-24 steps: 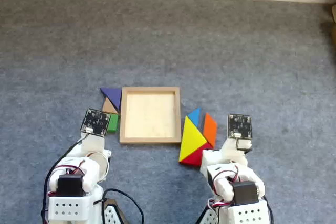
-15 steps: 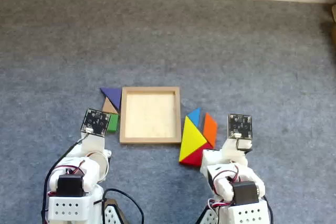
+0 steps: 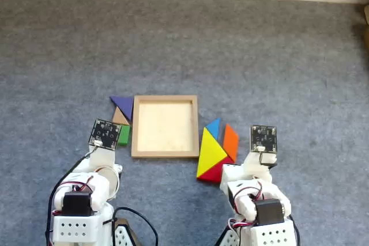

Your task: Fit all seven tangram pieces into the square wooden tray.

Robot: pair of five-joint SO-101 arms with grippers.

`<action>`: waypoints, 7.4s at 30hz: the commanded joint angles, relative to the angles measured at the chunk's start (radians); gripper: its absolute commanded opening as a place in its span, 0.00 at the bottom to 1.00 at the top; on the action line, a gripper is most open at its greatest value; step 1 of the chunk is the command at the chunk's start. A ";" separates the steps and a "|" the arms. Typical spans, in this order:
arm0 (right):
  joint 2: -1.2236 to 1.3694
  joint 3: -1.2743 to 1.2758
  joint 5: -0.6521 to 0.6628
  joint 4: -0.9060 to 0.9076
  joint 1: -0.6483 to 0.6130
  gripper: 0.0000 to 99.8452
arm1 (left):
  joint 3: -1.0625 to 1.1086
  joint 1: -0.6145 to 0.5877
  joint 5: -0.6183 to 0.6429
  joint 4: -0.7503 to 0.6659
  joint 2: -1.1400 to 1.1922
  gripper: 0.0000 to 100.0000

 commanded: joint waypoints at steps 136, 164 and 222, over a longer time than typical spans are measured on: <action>1.575 -0.768 -0.091 -0.338 -0.203 0.22 | 0.019 0.007 -0.009 0.006 -0.031 0.01; 1.580 -0.825 -0.130 -0.305 -0.269 0.22 | 0.019 0.007 -0.009 0.006 -0.031 0.01; 1.753 -0.837 -0.014 -0.364 -0.312 0.36 | 0.019 0.007 -0.009 0.006 -0.031 0.01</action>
